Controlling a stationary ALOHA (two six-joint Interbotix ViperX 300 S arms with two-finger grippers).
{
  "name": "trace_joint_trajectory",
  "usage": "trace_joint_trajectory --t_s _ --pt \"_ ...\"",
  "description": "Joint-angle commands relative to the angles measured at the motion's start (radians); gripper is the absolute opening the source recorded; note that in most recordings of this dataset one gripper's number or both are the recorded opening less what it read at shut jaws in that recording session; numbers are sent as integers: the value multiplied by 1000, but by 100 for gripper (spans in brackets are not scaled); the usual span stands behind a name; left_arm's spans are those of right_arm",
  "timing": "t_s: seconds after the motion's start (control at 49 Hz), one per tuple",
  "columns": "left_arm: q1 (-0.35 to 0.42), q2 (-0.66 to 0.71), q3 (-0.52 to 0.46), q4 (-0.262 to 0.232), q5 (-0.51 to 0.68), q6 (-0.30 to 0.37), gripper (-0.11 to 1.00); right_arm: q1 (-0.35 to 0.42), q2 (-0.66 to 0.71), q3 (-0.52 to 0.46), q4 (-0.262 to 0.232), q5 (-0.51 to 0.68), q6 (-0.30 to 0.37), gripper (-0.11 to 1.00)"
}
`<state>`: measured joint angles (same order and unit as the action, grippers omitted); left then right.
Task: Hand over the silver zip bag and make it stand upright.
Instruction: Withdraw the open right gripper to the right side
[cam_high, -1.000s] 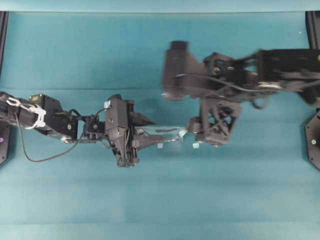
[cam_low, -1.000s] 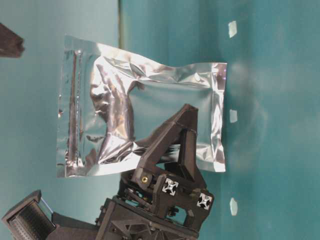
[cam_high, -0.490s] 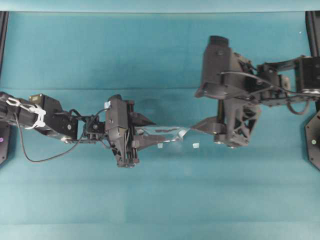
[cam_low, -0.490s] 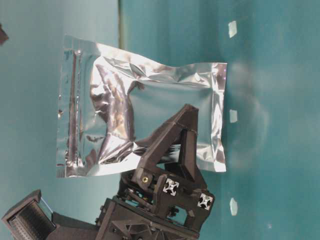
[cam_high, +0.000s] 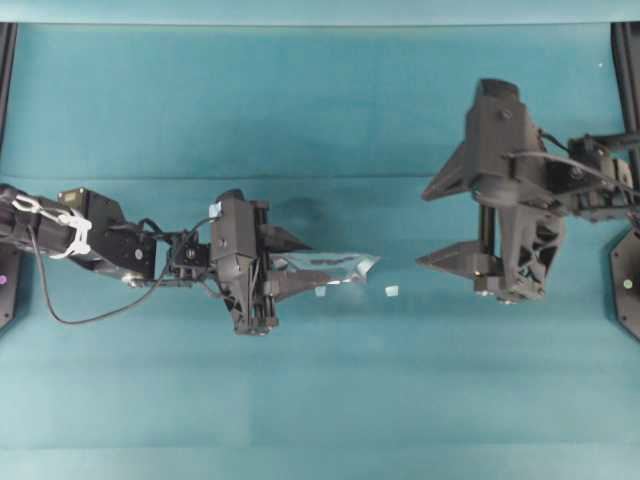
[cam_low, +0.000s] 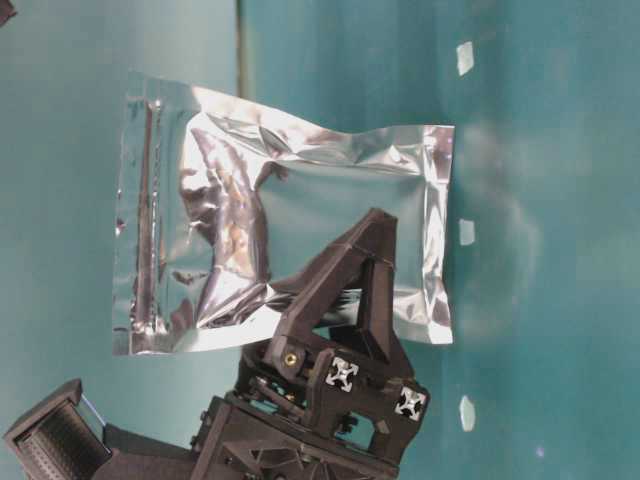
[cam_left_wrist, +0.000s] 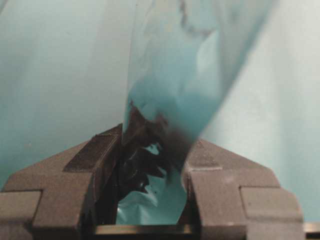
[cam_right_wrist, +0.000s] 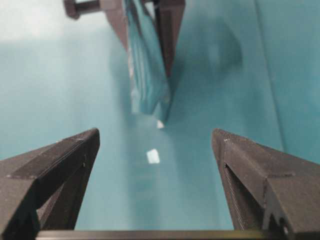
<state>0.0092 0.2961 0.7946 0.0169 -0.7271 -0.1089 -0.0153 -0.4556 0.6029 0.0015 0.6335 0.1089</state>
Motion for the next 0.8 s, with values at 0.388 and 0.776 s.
trace_joint_trajectory --t_s 0.388,0.776 --pt "-18 -8 -6 2 14 -5 22 18 -31 44 2 -61 9 97" --pt "-23 -8 -6 2 14 -5 22 20 -31 48 2 -92 8 97"
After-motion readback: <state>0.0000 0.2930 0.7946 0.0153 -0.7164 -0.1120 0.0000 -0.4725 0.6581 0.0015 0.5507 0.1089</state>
